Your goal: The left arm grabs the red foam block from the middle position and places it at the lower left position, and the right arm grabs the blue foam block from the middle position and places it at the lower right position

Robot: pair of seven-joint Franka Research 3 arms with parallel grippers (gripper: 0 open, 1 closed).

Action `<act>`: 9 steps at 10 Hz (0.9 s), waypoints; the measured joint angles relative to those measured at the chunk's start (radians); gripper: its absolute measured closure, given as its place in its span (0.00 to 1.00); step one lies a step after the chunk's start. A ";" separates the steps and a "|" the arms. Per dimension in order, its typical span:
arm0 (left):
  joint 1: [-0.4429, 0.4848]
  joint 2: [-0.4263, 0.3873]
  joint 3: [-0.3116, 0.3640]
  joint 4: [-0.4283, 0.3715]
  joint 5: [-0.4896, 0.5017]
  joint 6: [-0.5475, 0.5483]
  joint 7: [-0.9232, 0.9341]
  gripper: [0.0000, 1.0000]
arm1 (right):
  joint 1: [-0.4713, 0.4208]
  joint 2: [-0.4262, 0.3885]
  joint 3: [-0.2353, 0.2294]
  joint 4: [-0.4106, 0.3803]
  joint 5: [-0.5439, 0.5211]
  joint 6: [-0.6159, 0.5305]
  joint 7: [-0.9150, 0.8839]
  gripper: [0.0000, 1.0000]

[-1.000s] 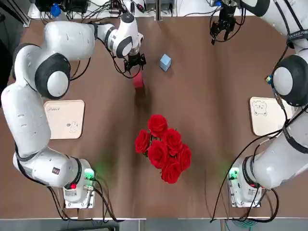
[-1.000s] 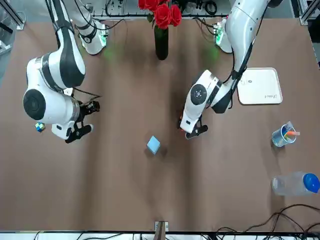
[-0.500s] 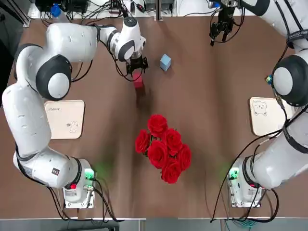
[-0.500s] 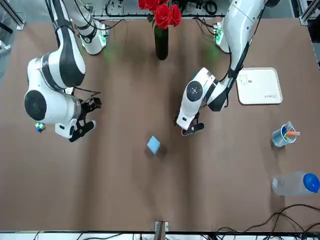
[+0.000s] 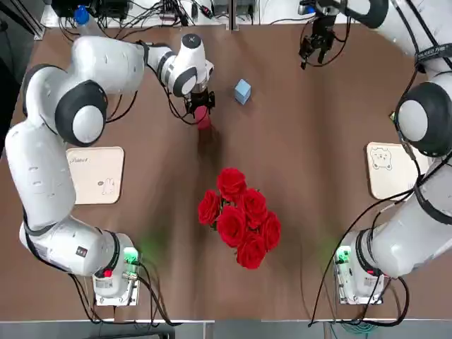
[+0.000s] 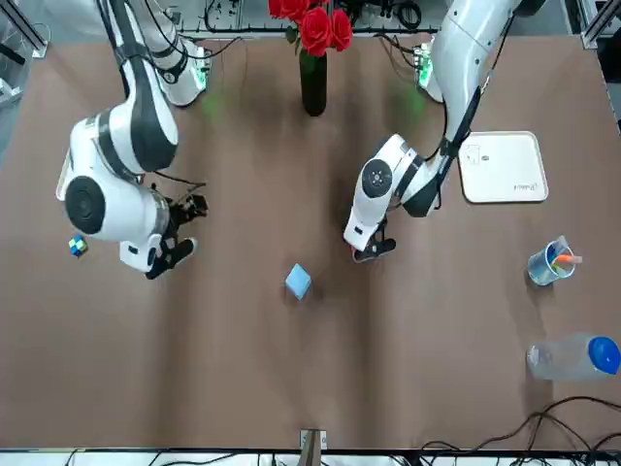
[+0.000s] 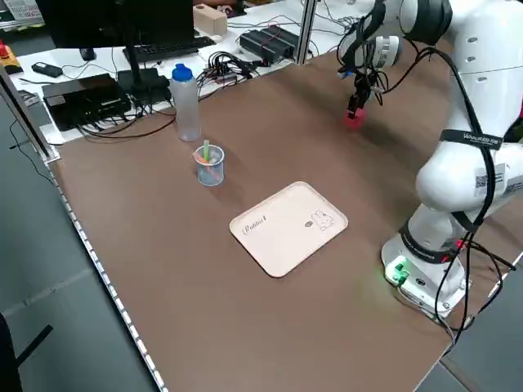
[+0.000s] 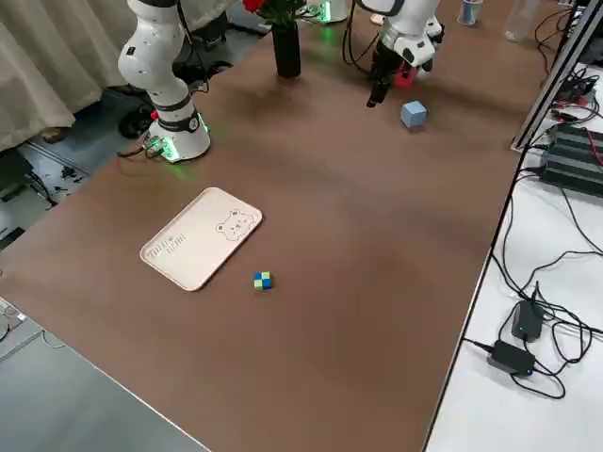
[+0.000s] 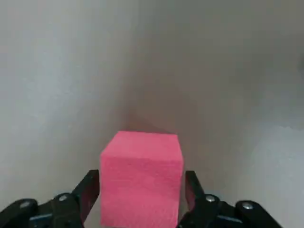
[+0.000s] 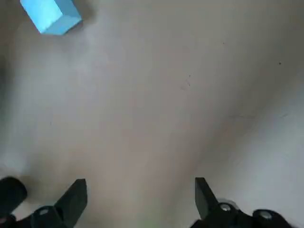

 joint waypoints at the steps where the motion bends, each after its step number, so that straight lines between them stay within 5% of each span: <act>1: 0.000 0.009 0.000 0.000 0.000 0.010 -0.001 0.27 | 0.003 0.005 0.019 -0.007 0.000 0.025 0.040 0.00; 3: 0.004 0.009 0.000 0.002 0.000 0.012 -0.002 0.40 | 0.037 0.032 0.031 -0.009 0.001 0.065 0.090 0.00; 5: 0.028 -0.027 -0.002 0.014 0.000 -0.032 -0.002 0.41 | 0.059 0.051 0.032 -0.008 0.007 0.097 0.100 0.00; 9: 0.275 -0.229 -0.094 0.020 -0.050 -0.338 0.170 0.41 | 0.143 0.090 0.035 -0.007 0.102 0.236 0.129 0.00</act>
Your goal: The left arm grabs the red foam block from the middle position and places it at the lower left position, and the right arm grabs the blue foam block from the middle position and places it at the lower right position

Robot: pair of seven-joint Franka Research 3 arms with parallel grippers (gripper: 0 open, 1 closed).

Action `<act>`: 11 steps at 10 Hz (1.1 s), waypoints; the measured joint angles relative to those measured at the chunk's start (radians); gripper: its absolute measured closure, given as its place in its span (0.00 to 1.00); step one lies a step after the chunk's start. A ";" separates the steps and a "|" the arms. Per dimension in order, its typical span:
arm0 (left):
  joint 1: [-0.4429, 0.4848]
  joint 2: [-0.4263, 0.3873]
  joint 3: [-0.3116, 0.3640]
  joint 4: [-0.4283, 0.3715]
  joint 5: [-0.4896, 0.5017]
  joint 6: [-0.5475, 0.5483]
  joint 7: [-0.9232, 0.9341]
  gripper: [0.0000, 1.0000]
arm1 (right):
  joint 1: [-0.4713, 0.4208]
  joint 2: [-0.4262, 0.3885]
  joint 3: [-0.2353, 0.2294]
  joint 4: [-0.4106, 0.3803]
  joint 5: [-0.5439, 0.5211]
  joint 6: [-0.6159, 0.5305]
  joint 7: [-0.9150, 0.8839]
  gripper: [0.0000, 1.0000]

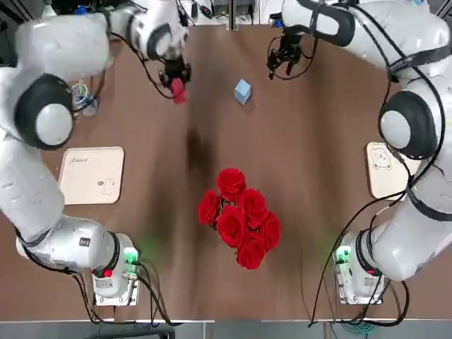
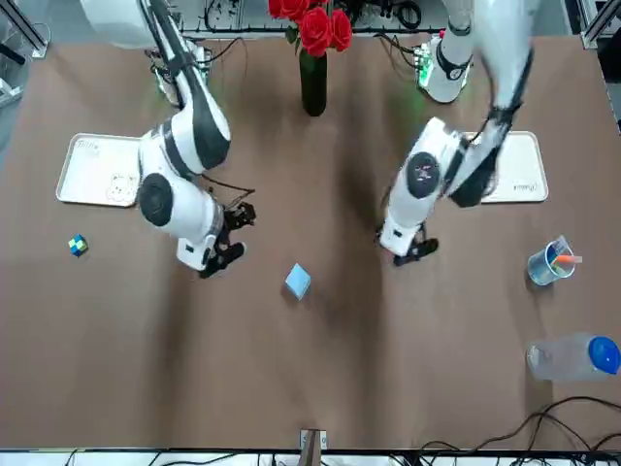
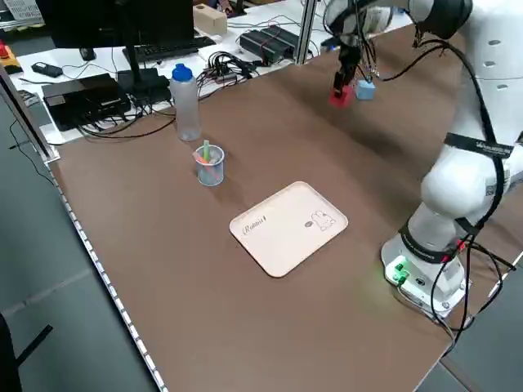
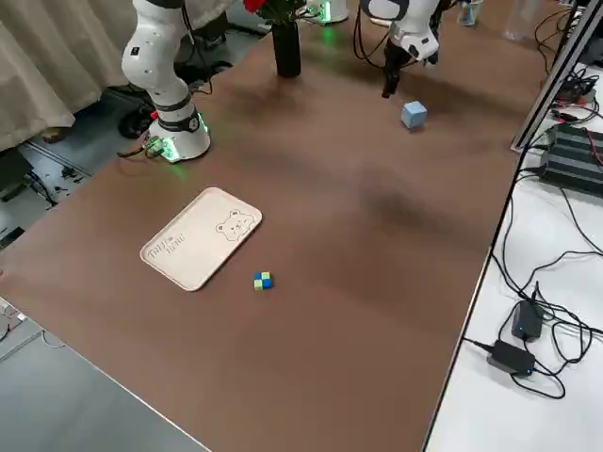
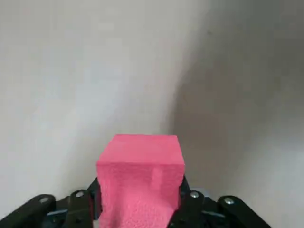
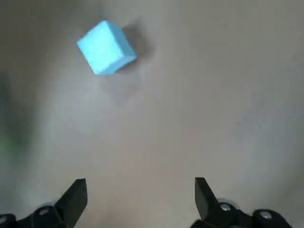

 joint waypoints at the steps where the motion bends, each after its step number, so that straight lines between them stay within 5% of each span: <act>1: 0.072 -0.030 -0.012 -0.010 -0.005 -0.062 0.072 0.41 | 0.029 0.017 0.001 0.002 0.014 0.058 0.025 0.00; 7: 0.497 -0.272 -0.015 -0.360 -0.006 -0.117 0.546 0.41 | 0.104 0.224 0.002 0.119 0.035 0.320 0.158 0.00; 11: 0.950 -0.303 -0.010 -0.498 0.059 0.007 0.890 0.41 | 0.125 0.275 0.001 0.144 0.035 0.442 0.168 0.00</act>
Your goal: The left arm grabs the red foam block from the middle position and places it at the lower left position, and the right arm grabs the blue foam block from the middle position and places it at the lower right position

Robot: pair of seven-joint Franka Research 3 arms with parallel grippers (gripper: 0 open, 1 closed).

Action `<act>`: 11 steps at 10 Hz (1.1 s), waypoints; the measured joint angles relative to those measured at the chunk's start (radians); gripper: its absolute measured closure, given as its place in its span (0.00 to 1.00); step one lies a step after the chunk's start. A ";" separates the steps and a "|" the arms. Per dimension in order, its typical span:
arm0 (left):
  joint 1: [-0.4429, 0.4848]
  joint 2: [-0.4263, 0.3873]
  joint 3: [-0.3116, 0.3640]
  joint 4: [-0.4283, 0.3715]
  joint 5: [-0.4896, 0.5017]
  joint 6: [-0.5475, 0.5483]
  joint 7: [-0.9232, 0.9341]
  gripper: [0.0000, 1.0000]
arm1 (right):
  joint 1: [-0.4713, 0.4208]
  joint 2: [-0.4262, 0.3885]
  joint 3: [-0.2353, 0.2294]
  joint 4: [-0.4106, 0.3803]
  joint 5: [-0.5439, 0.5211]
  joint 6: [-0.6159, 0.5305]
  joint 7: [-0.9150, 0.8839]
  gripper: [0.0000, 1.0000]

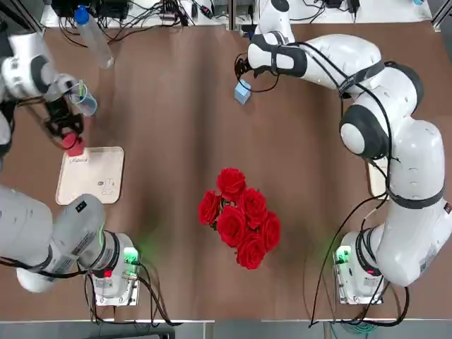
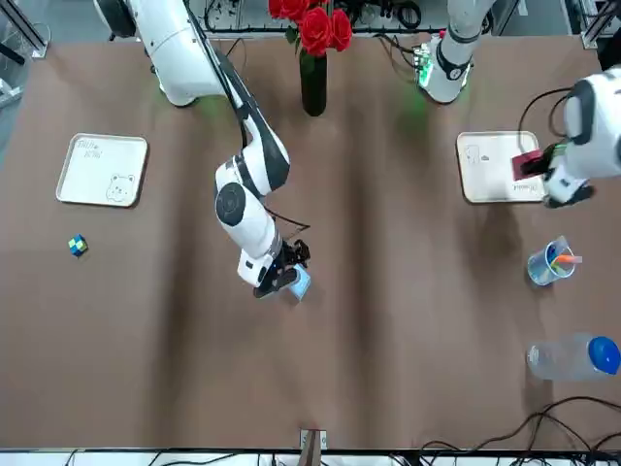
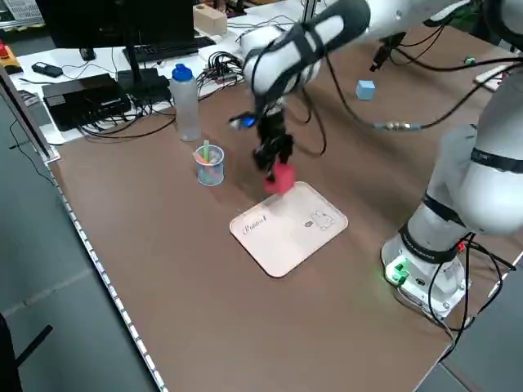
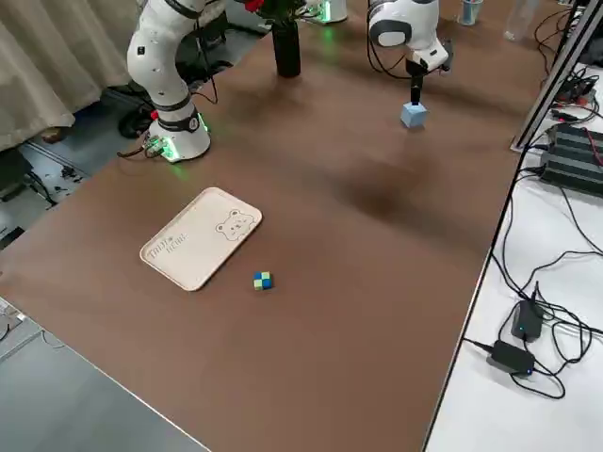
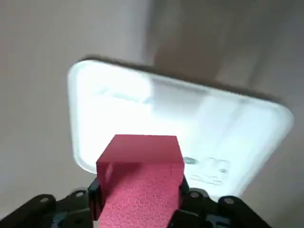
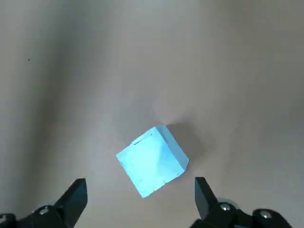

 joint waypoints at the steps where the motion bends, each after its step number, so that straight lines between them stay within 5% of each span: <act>1: 0.094 0.028 0.002 -0.010 0.002 0.068 0.034 0.41 | 0.000 0.001 -0.002 0.001 0.000 0.000 0.001 0.00; 4: 0.178 0.133 0.003 -0.011 0.002 0.185 0.017 0.41 | 0.001 0.001 -0.003 0.008 0.000 -0.001 0.000 0.00; 11: 0.196 0.204 -0.007 -0.008 0.002 0.233 0.016 0.39 | 0.039 0.002 -0.002 0.009 -0.008 -0.004 -0.002 0.00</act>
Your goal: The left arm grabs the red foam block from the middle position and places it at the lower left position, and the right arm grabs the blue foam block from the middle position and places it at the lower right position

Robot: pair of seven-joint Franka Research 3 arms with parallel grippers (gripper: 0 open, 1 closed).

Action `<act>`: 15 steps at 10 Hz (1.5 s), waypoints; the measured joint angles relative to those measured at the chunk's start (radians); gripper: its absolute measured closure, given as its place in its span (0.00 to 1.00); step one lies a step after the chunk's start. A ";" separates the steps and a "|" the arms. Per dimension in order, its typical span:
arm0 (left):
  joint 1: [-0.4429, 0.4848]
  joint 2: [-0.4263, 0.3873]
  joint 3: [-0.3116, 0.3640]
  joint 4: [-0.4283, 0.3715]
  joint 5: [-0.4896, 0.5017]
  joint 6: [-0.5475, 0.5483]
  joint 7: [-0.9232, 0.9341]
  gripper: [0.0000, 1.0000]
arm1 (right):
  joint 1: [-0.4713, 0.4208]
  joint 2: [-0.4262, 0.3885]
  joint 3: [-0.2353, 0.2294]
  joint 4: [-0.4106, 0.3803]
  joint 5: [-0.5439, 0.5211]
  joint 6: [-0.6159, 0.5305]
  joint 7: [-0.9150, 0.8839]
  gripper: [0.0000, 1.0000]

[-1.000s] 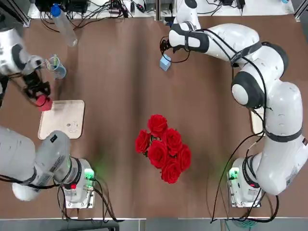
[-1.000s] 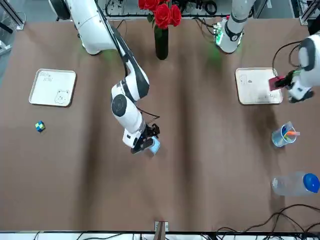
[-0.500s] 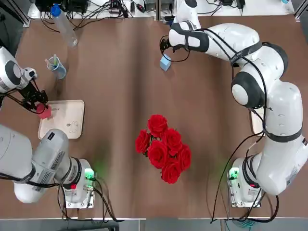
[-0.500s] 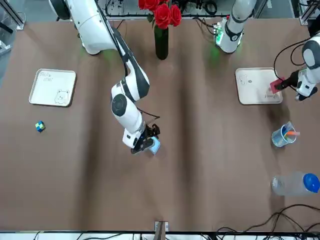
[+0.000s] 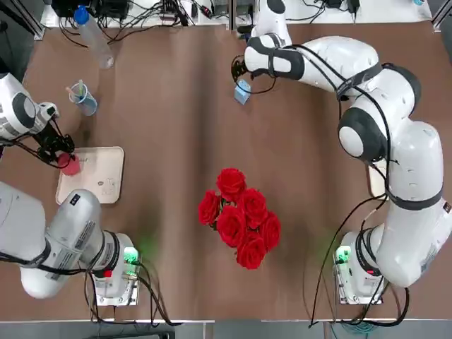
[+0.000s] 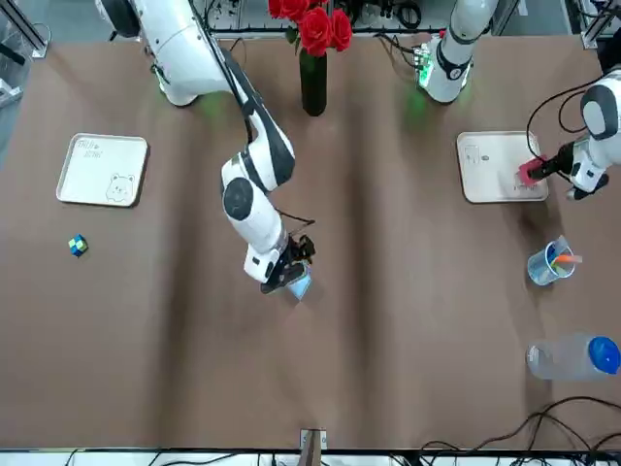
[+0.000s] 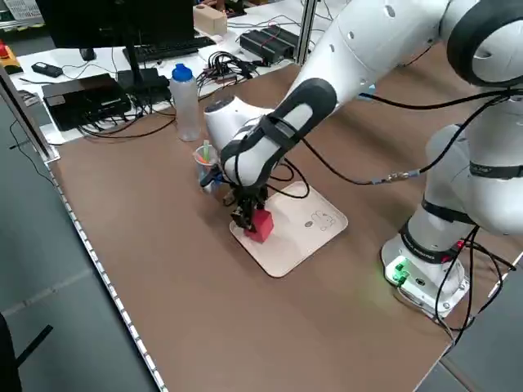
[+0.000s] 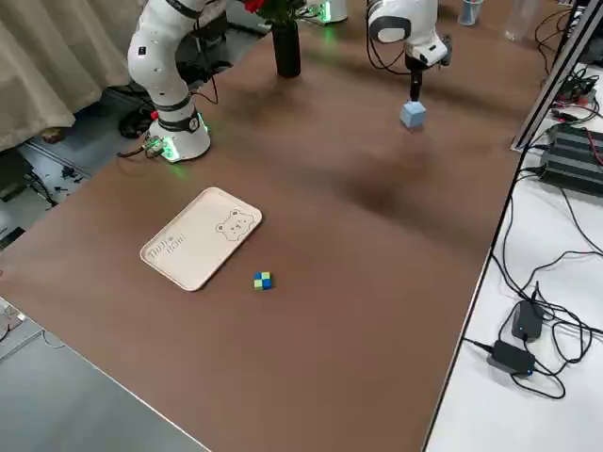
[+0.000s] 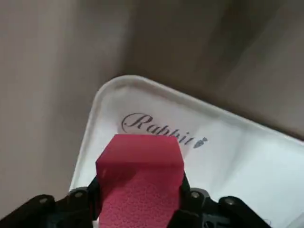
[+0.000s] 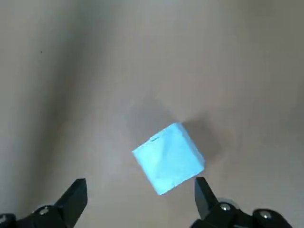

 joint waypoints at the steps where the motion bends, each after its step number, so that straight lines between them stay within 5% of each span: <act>1: 0.000 0.001 -0.004 0.002 0.000 0.001 0.001 0.34 | 0.005 0.003 0.000 0.000 -0.001 0.000 -0.001 0.00; 3: 0.000 -0.009 -0.032 0.016 0.000 -0.005 0.003 0.06 | 0.004 0.018 -0.006 0.000 -0.010 0.017 -0.123 0.00; 4: 0.000 -0.030 -0.055 0.024 0.001 -0.027 0.003 0.00 | -0.002 0.031 -0.009 0.000 -0.010 0.048 -0.191 0.00; 8: -0.001 -0.191 -0.198 0.144 -0.038 -0.193 -0.002 0.00 | -0.007 0.084 -0.015 0.031 -0.014 0.118 -0.274 0.00; 11: -0.005 -0.194 -0.244 0.332 -0.087 -0.205 -0.002 0.00 | 0.000 0.126 -0.014 0.045 -0.101 0.182 -0.280 0.00; 13: -0.067 -0.163 -0.249 0.479 -0.112 -0.294 0.000 0.00 | 0.002 0.136 -0.014 0.046 -0.130 0.187 -0.280 0.00; 15: -0.231 -0.160 -0.177 0.566 -0.153 -0.403 -0.012 0.00 | 0.003 0.140 -0.014 0.047 -0.134 0.188 -0.295 0.00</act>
